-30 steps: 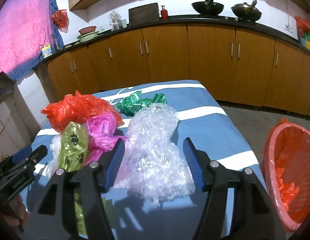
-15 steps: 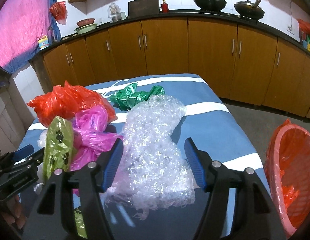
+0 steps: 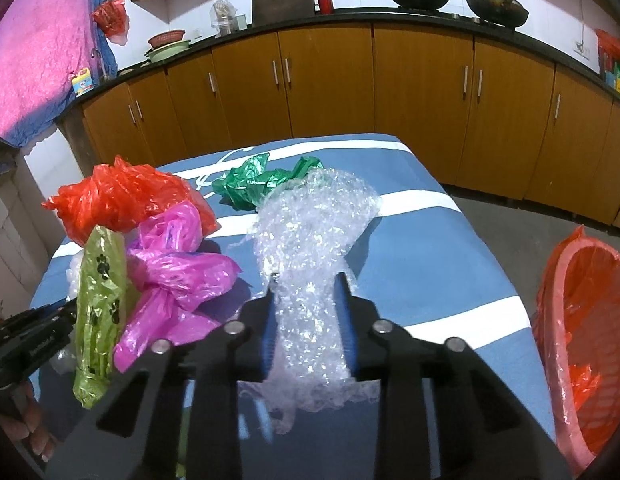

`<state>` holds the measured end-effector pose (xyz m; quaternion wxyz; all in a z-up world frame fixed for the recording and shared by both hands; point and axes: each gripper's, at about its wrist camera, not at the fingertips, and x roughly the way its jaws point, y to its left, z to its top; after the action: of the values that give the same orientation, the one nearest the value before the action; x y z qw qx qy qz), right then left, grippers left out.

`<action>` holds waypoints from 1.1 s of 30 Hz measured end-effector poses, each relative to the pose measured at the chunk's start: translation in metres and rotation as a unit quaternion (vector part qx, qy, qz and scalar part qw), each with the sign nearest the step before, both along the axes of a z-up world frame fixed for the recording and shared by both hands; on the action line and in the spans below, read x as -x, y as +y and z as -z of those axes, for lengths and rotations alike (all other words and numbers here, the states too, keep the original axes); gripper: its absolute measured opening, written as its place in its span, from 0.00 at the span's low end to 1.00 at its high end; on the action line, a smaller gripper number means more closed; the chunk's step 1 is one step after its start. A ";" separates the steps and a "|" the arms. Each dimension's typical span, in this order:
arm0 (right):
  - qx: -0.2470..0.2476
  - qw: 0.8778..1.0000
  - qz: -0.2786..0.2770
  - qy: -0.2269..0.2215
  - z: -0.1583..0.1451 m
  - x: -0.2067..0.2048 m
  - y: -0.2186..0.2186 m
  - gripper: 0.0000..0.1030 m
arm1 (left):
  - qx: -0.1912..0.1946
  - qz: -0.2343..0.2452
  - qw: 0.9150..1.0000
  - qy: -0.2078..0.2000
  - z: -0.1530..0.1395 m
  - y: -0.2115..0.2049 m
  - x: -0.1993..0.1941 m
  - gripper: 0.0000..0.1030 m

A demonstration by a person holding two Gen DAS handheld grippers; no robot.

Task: Collect trash
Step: 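Grasp a clear plastic bag with the left tool while the right tool grasps the bubble wrap, then carry the clear bag with the left tool while the right tool carries the bubble wrap to the basket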

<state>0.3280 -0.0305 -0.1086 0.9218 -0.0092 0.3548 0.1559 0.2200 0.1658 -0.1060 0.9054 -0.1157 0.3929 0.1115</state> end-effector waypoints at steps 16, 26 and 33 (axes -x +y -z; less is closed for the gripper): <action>-0.023 1.000 0.002 -0.021 -0.023 0.025 -0.018 0.15 | -0.015 0.010 0.998 -0.060 -0.028 0.012 0.042 0.18; -0.024 0.999 0.001 -0.038 -0.045 0.046 -0.024 0.15 | -0.069 0.010 0.996 -0.053 -0.048 0.014 0.052 0.18; -0.030 0.998 0.001 -0.049 -0.059 0.064 -0.028 0.15 | -0.063 0.005 0.995 -0.080 -0.064 0.016 0.068 0.18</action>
<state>0.2644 -0.0587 -0.0493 0.9382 0.0114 0.3040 0.1654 0.1523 0.1814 -0.0421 0.9401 -0.0648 0.3118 0.1218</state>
